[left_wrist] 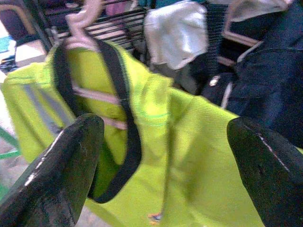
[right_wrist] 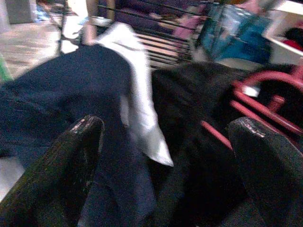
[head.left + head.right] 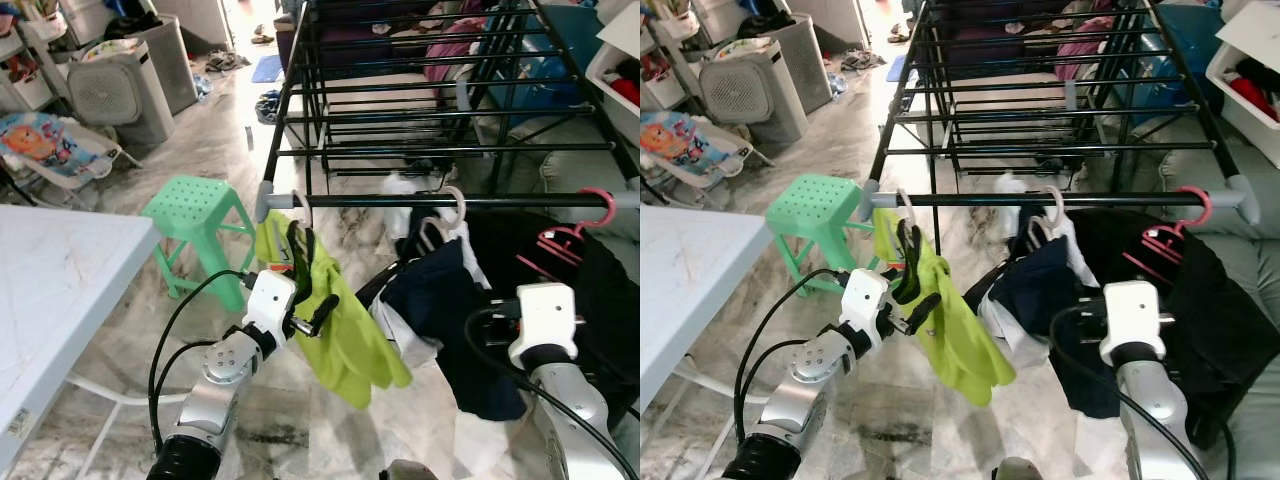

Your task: Hang hanger

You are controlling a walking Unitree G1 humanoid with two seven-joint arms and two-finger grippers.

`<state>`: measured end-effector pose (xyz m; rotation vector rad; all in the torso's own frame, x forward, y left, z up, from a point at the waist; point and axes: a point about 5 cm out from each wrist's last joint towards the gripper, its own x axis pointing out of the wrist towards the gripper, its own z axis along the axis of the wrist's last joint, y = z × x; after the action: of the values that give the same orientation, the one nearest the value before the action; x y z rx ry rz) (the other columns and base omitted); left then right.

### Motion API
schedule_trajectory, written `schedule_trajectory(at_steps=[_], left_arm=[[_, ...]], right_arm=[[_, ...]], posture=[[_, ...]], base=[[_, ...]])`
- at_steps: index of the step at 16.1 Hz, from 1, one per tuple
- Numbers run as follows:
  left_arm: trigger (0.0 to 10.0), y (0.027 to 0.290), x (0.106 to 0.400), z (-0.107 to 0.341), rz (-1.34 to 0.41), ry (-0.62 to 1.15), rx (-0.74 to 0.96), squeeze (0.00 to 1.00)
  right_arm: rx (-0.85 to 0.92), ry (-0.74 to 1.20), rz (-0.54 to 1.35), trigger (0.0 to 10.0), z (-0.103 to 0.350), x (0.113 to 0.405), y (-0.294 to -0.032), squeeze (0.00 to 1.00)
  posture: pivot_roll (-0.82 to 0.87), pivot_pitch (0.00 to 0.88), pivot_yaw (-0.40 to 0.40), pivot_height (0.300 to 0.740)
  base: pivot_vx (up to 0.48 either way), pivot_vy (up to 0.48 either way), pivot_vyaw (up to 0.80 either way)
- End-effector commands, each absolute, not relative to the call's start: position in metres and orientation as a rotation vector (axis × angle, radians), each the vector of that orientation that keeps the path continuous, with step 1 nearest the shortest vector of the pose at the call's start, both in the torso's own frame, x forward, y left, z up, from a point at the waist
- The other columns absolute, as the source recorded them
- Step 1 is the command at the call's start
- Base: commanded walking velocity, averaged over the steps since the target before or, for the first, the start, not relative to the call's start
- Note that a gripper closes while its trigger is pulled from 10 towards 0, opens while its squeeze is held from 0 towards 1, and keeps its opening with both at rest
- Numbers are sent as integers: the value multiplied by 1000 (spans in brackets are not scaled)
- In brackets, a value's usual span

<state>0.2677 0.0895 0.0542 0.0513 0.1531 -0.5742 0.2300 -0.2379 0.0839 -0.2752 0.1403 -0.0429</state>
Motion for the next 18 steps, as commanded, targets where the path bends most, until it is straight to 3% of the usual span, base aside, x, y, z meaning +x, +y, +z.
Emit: schedule_trajectory(at_steps=[1,5,10,14,18], left_arm=[[10000,106,273,59,-480,126,85,0],[10000,133,271,58,-350,132,88,0],[10000,137,268,58,-340,132,104,0],[10000,134,278,63,-367,125,117,0],[10000,129,275,60,-389,135,113,0]], right_arm=[[-279,127,9,10000,90,236,-236,0],[-294,186,79,10000,85,245,-229,0],[-279,465,230,10000,59,242,-225,0],[-328,605,172,10000,36,235,-238,0],[-315,558,81,10000,42,252,-255,0]], posture=[[-115,0,54,740],[-71,0,7,740],[-85,0,33,740],[-90,0,46,740],[-89,0,50,740]], base=[[0,0,0],[0,0,0],[0,0,0],[0,0,0],[0,0,0]])
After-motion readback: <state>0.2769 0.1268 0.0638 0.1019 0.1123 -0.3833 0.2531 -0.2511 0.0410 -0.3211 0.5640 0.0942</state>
